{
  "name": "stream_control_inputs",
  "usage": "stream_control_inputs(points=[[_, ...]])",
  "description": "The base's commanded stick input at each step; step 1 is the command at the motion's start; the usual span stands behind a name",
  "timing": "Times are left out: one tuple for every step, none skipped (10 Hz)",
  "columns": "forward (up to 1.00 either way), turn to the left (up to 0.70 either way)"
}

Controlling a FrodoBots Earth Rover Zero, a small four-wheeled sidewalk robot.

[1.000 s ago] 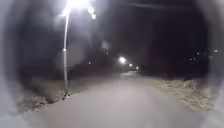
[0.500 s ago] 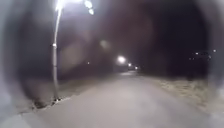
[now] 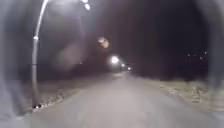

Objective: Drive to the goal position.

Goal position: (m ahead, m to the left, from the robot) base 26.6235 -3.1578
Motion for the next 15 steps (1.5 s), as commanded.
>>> stream_control_inputs(points=[[1.00, 0.00], [1.00, 0.00], [1.00, 0.00], [1.00, 0.00], [1.00, 0.00], [1.00, 0.00], [1.00, 0.00], [1.00, 0.00], [1.00, 0.00], [1.00, 0.00], [1.00, 0.00], [1.00, 0.00], [1.00, 0.00], [1.00, 0.00], [1.00, 0.00]])
